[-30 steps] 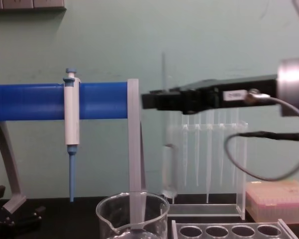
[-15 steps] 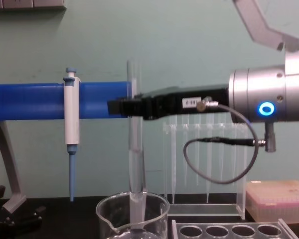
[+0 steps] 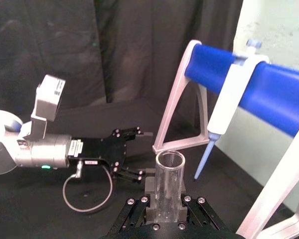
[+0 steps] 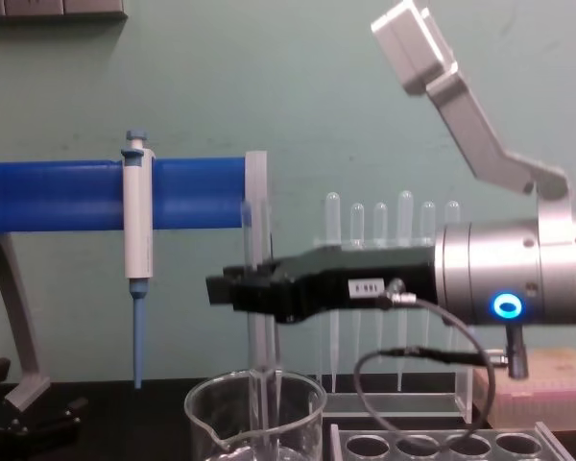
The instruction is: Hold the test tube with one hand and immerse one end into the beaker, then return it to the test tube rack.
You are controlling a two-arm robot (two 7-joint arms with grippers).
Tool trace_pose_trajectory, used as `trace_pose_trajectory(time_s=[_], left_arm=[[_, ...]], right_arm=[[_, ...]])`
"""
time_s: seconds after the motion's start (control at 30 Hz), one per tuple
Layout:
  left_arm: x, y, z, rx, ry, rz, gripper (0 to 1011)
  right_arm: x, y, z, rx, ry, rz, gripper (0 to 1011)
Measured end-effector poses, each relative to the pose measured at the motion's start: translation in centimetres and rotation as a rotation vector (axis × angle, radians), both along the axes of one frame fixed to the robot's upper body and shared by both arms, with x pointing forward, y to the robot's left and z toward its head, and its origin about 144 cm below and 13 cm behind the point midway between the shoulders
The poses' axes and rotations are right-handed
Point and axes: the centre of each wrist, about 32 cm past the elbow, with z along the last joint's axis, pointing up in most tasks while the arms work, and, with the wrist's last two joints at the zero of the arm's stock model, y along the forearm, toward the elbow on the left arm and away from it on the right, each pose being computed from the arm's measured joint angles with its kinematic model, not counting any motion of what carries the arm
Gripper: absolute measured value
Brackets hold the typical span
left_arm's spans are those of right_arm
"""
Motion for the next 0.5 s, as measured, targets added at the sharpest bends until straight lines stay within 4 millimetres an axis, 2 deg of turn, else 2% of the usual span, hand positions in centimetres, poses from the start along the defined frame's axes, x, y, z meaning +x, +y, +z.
trace_pose_trajectory(time_s=[0.23, 0.5], left_arm=[[0.0, 0.0, 0.0, 0.000, 0.000, 0.000, 1000], [0.0, 0.0, 0.0, 0.000, 0.000, 0.000, 1000]], right_arm=[[-0.2, 0.0, -1.8, 0.009, 0.033, 0.000, 225], [-0.3, 0.1, -2.8, 0.010, 0.052, 0.002, 224]])
